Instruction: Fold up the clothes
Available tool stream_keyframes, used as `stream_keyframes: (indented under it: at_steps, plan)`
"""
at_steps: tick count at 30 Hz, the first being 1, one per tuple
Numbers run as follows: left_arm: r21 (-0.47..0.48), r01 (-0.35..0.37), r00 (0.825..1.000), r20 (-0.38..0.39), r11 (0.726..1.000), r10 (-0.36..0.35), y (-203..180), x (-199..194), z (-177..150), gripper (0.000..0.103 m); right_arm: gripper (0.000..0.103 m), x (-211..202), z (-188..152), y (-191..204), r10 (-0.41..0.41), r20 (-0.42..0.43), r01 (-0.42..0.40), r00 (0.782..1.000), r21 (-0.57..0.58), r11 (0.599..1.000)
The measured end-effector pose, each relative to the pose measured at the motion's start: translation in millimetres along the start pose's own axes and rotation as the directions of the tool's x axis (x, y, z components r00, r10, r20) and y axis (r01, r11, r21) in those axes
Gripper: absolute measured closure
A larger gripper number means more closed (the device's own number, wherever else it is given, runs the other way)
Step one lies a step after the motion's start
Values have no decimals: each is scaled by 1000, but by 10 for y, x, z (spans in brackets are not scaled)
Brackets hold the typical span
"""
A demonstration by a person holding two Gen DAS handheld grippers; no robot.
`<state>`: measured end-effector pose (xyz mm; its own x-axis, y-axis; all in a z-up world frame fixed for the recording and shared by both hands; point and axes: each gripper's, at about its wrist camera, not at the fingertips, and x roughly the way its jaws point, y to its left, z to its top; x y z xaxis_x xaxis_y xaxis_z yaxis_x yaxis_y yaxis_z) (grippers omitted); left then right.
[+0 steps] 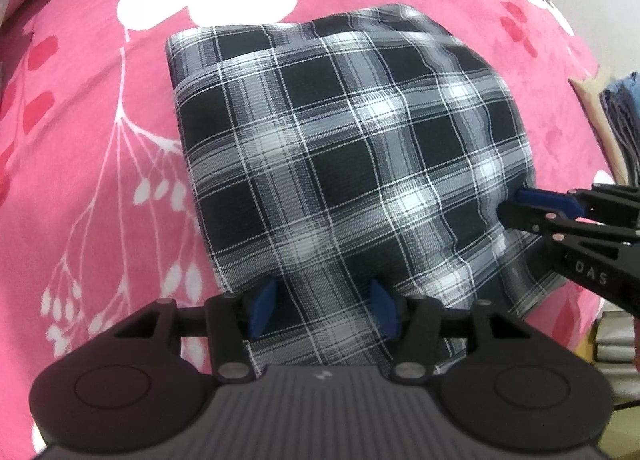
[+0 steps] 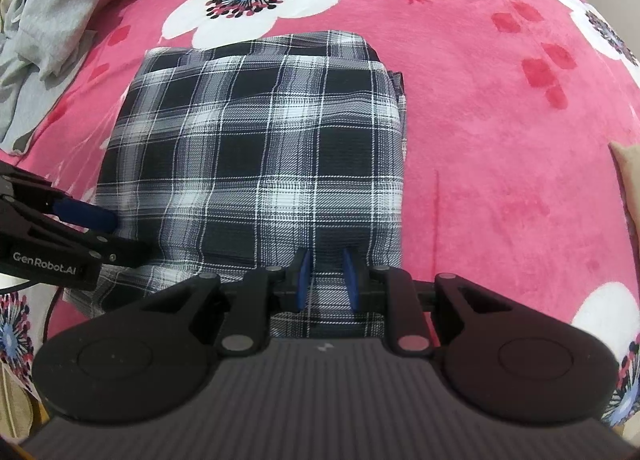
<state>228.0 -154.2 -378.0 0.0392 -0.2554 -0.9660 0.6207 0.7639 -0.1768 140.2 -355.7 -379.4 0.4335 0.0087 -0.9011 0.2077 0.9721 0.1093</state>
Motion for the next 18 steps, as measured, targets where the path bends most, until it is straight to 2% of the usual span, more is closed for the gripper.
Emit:
stream_keyframes:
  at_steps: [3,5,7,8,11,13,15,18]
  plan:
    - [-27,17,1000,23,999,-16,32,-45,-71,48,83,7,13,-35,23,1,-23,1000,3,1000]
    - [-46,24,999,43,999,-22,75,-88,-133,48,77,-3,20,-60,52,-4,-52,999,0,999]
    - [-62,25,998,65,998,-21,139,-139,-191,48,70,-33,35,-102,99,-12,-99,995,5,995]
    - [-77,24,996,82,997,-18,177,-151,-33,48,63,-53,45,-125,125,-14,-125,992,9,992]
    - [-155,66,991,125,986,-47,514,-328,-132,45,59,-178,90,-286,216,14,-216,976,70,974]
    - [-236,135,985,133,963,-105,763,-413,-192,42,53,-249,115,-454,261,66,-268,963,135,954]
    - [-341,210,974,159,916,-164,1019,-403,-211,42,48,-257,146,-682,299,120,-319,947,227,920]
    - [-384,285,956,183,878,-230,1116,-182,-68,42,46,-37,224,-1038,348,164,-385,923,383,840]
